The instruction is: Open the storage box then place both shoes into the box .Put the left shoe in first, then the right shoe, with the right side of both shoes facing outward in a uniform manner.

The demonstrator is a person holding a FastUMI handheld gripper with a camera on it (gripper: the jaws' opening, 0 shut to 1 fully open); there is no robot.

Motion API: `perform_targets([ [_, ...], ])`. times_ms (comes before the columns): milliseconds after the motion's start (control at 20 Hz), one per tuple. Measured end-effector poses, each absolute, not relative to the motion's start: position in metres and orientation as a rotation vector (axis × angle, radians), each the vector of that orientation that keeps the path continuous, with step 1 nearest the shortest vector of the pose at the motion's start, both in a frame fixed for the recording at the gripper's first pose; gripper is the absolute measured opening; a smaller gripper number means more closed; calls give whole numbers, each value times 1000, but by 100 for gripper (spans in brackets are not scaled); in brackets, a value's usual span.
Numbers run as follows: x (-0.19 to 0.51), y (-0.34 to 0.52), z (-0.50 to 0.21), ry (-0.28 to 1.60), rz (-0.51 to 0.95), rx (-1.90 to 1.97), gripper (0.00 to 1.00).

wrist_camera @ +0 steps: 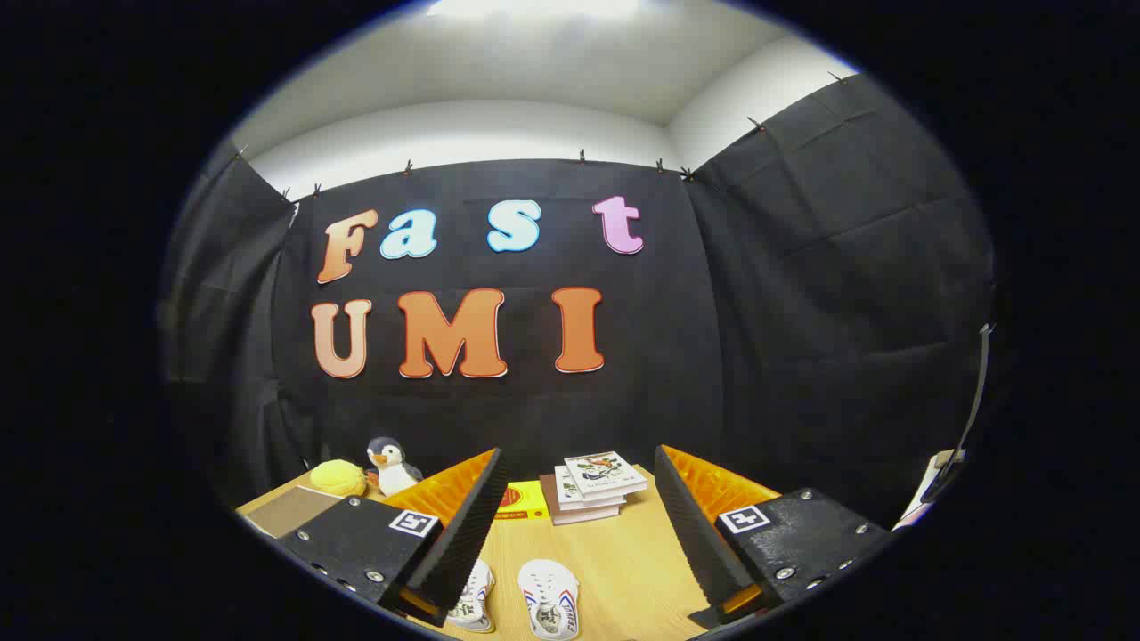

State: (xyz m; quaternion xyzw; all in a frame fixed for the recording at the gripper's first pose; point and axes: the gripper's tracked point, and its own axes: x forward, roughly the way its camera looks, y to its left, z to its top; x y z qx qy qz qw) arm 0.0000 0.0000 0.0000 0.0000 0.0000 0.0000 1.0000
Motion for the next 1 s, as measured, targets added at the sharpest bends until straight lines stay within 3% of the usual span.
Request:
perform_targets([
  [1000,0,22,-4,42,28,-12,99],
])
